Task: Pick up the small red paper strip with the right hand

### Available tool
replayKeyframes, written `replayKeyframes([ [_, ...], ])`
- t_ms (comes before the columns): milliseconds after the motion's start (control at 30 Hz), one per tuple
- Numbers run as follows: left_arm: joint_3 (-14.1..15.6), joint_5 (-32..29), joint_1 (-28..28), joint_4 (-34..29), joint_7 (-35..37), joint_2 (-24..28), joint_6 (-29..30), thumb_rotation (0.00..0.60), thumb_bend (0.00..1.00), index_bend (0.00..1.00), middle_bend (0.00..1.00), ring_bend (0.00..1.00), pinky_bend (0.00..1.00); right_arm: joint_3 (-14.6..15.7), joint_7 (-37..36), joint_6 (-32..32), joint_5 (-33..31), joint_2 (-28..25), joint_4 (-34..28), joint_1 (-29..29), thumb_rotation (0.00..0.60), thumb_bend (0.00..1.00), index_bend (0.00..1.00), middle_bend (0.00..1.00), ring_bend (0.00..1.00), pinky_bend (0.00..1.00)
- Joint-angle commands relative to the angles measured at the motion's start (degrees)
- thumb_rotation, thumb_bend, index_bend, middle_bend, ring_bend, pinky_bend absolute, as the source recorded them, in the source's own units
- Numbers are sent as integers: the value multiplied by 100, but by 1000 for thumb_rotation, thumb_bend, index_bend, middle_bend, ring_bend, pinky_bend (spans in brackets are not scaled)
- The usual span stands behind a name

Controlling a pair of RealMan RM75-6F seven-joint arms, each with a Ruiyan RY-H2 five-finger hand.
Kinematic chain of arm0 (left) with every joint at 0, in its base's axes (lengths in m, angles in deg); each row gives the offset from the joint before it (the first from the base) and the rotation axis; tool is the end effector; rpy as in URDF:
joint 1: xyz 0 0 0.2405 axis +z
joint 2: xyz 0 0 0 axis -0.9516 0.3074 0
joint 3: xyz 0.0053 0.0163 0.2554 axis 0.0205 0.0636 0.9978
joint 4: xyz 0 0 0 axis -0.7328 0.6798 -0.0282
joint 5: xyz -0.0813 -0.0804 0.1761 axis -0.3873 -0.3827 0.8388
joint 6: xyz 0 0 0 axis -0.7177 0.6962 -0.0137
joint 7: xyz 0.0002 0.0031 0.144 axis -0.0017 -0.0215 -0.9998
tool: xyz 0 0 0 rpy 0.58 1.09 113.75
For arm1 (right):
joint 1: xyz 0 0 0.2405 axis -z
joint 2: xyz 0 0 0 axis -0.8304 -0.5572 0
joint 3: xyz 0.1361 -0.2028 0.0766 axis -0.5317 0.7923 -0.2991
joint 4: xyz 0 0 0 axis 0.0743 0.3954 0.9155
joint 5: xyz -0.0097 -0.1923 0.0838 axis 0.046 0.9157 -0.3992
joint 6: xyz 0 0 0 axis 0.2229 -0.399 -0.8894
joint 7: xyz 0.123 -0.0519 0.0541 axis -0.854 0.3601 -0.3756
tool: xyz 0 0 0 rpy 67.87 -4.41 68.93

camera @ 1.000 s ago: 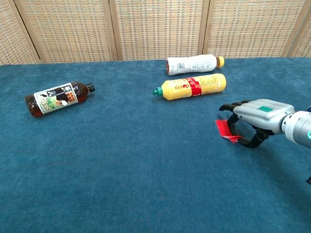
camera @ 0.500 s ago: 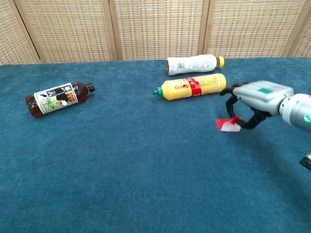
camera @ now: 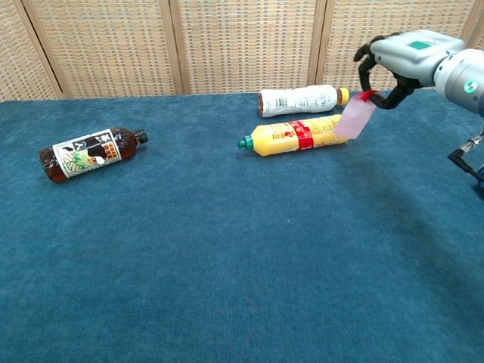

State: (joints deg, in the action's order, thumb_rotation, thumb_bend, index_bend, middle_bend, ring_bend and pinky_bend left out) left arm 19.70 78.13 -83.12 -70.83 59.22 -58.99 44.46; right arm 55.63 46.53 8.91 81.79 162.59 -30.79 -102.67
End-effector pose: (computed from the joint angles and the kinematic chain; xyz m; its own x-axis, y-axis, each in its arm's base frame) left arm -0.2696 0.2140 0.1801 0.4173 0.0606 0.9067 0.9081 0.0116 -0.4187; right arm -0.1621 -0.4287 0.0396 0.6287 0.0327 0.7770 -0.7480 -0.2479 0.6157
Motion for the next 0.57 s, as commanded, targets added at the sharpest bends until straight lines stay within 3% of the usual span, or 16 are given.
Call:
replayKeyframes([
  [33, -1, 3, 0, 5, 18, 10, -3, 600, 0, 0, 0, 0, 0, -62, -939, 11, 322, -450, -1085, 47, 600, 527, 854, 114, 0, 0],
  [133, 12, 42, -7, -1, 12, 3, -9, 600, 0, 0, 0, 0, 0, -130, -1675, 188, 357, -661, -1894, 96, 600, 522, 847, 114, 0, 0],
  [300, 29, 73, -16, -5, 31, 4, -32, 600, 0, 0, 0, 0, 0, -244, -2315, 622, 86, -784, -2707, 1, 600, 515, 820, 123, 0, 0],
  [567, 40, 144, 7, 3, 187, 72, -11, 600, 0, 0, 0, 0, 0, -194, -2447, 859, -360, -420, -3022, -301, 600, 514, 789, 126, 0, 0],
])
